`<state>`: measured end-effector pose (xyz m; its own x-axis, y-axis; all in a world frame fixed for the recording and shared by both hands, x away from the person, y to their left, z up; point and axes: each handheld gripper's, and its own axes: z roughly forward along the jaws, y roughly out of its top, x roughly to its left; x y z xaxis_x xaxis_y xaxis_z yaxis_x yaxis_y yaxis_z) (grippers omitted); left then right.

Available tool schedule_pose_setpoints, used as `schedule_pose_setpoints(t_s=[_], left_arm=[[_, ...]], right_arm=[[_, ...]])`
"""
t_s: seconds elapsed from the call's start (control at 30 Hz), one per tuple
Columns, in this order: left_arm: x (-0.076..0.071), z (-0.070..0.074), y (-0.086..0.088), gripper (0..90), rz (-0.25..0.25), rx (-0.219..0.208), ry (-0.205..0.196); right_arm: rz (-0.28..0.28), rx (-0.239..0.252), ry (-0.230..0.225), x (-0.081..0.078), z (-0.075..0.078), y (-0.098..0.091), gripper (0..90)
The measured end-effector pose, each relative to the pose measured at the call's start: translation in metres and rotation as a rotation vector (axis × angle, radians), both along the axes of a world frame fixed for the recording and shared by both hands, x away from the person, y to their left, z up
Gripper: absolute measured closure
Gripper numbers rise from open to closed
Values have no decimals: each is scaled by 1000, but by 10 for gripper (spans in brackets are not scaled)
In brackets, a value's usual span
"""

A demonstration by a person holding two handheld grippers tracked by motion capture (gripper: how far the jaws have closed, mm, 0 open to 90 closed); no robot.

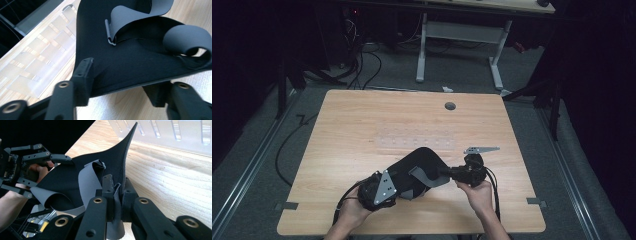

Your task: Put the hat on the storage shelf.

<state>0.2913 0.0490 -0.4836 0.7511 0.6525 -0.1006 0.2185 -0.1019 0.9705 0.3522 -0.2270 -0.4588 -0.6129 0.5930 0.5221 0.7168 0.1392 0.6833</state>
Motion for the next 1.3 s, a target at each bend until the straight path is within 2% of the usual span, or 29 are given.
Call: schedule_pose_setpoints(t_s=[0.23, 0.37, 0.47, 0.5, 0.63, 0.67, 0.77, 0.83, 0.9, 0.97, 1.1, 1.13, 1.17, 1.23, 1.27, 1.3], left_arm=[[0, 6, 1, 670, 12, 10, 10], [-2, 10, 2, 727, -11, -5, 30], [-5, 14, 4, 840, -47, -31, 49], [-7, 14, 4, 852, -55, -37, 53], [-10, 17, 2, 869, -85, -27, 72], [-10, 18, 1, 871, -94, -42, 88], [-10, 19, 1, 872, -98, -50, 95], [-10, 20, 2, 872, -104, -65, 112], [-9, 20, 2, 872, -101, -76, 125], [-7, 19, 4, 872, -86, -91, 143], [-4, 19, 7, 872, -66, -99, 151], [-4, 20, 8, 872, -65, -99, 153], [-4, 20, 9, 872, -65, -108, 163], [-3, 21, 10, 871, -62, -111, 161], [-3, 21, 10, 871, -60, -119, 163], [-2, 23, 11, 871, -56, -135, 170]], right_arm=[[1, 21, -6, 1, -1, -1, 840], [-7, 33, -7, 2, -1, -2, 829], [-29, 31, -25, 2, 0, -4, 802], [-35, 34, -28, 2, 0, -5, 799], [-47, 32, -35, 2, 0, -5, 781], [-52, 41, -39, 2, 0, -5, 738], [-63, 48, -54, 2, 0, -6, 699], [-79, 68, -75, 0, 1, -9, 638], [-82, 82, -82, 0, 1, -11, 624], [-103, 124, -89, -2, 1, -19, 576], [-127, 131, -100, -3, -2, -29, 547], [-138, 120, -102, -4, -4, -31, 539], [-170, 62, -118, -6, -10, -35, 528], [-196, -5, -128, -7, -17, -38, 519], [-196, -5, -128, -7, -17, -38, 519], [-223, -67, -127, -8, -27, -39, 507]])
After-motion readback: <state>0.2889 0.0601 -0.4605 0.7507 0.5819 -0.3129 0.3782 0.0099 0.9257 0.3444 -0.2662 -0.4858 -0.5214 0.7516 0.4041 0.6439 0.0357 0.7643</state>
